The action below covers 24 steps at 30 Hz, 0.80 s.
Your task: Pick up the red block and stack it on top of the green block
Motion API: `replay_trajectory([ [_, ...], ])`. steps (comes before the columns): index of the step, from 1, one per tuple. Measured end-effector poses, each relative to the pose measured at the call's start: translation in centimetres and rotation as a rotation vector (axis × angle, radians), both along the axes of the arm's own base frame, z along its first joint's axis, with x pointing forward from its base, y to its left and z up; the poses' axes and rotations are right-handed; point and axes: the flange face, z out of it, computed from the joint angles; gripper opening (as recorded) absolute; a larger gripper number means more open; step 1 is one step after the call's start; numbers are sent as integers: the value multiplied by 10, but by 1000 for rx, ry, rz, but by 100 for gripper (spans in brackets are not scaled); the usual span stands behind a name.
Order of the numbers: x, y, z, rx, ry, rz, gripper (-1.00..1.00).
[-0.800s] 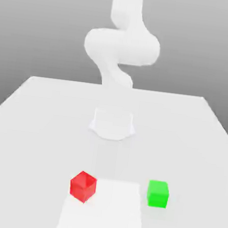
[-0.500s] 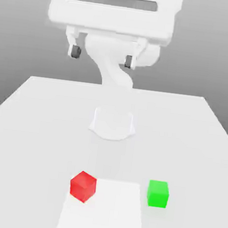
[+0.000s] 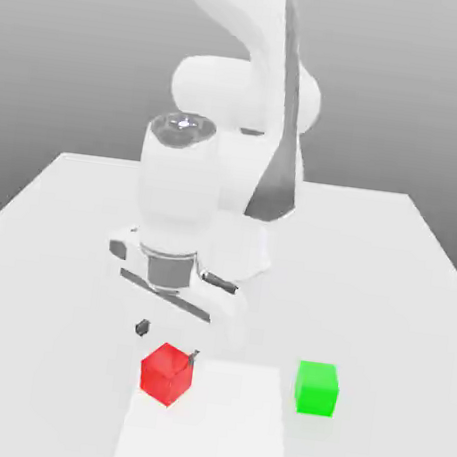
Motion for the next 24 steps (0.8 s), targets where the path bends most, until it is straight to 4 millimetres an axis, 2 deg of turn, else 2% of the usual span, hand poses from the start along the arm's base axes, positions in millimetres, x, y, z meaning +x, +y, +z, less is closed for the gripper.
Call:
replay_trajectory([
  [2, -2, 0, -17, 0, 2, 1, 0],
  [3, -3, 0, -24, 0, 4, 2, -100],
  [10, -3, 1, -25, -1, 2, 2, -100],
  [19, -3, 2, 37, -1, 3, 23, -100],
  [20, -1, 14, 41, -2, 3, 82, -100],
  [21, 2, 42, 45, -2, 3, 185, -100],
  [24, 1, 92, 54, -3, 3, 414, -100],
])
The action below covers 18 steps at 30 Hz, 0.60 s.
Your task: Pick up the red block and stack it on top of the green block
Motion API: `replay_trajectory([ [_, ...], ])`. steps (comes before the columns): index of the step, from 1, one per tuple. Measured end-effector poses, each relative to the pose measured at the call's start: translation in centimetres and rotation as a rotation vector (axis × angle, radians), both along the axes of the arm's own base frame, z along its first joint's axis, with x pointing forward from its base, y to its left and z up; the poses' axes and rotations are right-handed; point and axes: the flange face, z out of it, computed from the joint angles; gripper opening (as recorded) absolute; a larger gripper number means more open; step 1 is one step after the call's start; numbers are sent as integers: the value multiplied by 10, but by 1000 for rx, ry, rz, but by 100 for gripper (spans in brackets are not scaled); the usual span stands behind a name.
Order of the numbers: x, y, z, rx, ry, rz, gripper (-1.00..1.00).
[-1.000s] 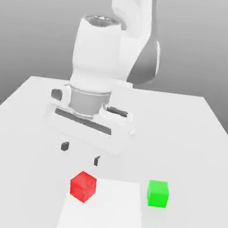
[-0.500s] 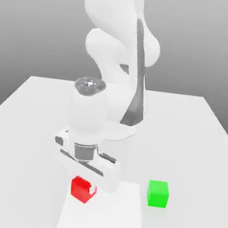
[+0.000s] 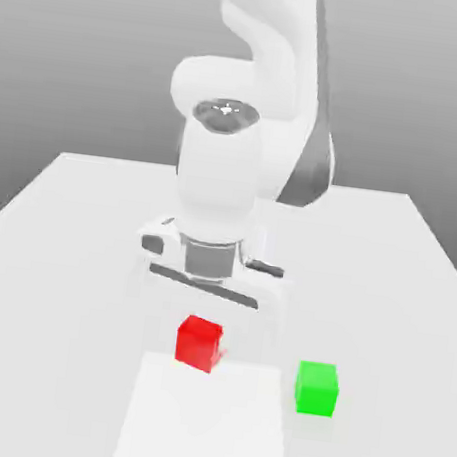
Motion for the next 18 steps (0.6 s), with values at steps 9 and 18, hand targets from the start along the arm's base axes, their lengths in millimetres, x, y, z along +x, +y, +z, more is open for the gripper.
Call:
replay_trajectory([
  [9, -25, 111, 10, -4, 0, 541, -100],
  [18, -27, 114, -41, -3, 1, 555, 100],
])
